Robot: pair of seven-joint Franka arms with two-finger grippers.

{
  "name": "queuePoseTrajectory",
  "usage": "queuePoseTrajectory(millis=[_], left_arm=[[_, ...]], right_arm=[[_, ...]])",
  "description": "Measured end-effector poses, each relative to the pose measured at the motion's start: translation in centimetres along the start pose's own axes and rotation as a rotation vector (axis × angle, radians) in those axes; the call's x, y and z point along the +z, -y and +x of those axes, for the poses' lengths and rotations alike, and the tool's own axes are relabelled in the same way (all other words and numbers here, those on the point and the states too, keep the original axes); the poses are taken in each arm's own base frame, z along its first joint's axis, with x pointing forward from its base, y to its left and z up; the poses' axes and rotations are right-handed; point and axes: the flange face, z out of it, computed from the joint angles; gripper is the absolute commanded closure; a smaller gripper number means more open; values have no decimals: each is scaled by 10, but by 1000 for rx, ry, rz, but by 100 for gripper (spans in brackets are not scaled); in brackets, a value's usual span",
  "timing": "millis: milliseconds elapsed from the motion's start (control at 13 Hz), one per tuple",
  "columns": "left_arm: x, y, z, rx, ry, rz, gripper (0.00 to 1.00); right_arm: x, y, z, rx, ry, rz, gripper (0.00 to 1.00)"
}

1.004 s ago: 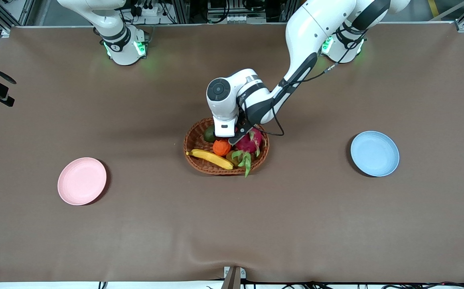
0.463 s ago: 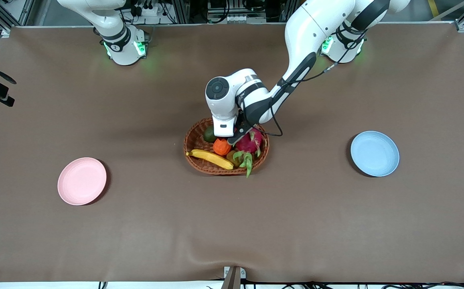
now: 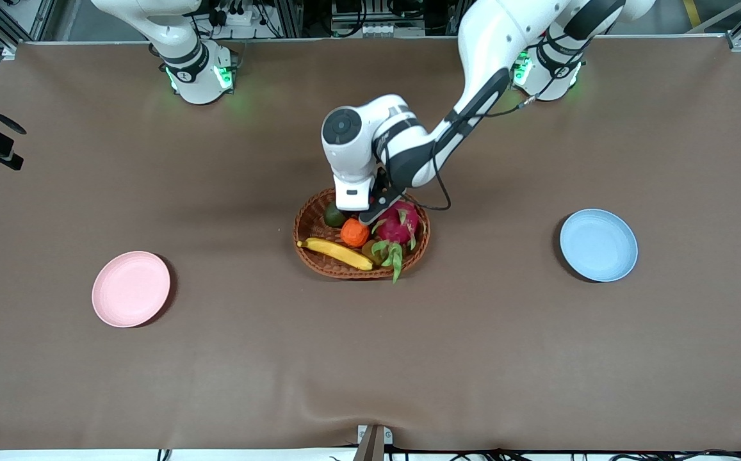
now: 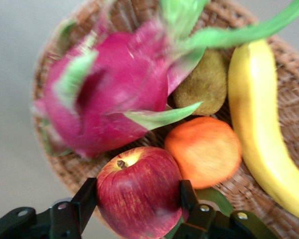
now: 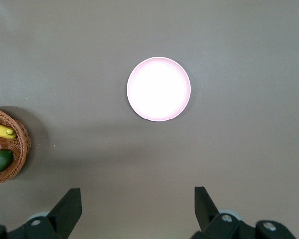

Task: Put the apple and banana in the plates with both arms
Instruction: 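Carry the apple to the blue plate while the right gripper reaches out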

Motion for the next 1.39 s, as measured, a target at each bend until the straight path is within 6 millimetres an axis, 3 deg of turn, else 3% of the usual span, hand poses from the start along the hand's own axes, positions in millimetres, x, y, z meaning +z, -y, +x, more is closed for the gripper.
queuePoseTrajectory(millis=[154, 309, 540, 695, 849, 1004, 1235, 1389], left_arm=[[-49, 8, 10, -30, 3, -8, 100], [-103, 20, 44, -40, 17, -13, 100], [-169, 54, 148, -43, -2, -12, 100], [-187, 87, 229, -20, -8, 16, 100], [-183, 119, 306, 11, 7, 46, 100], [-153, 151, 370, 3, 37, 94, 100], [-110, 199, 455, -40, 82, 129, 100], [-90, 223, 492, -28, 63, 134, 100]], right_arm=[[0, 0, 0, 0, 0, 0, 0], [0, 0, 0, 0, 0, 0, 0], [0, 0, 0, 0, 1, 0, 0], [2, 1, 1, -1, 6, 0, 0], [5, 3, 2, -5, 10, 2, 0], [10, 13, 5, -22, 23, 4, 0], [47, 60, 24, -38, 89, -2, 0], [70, 93, 32, -19, 122, -14, 0]])
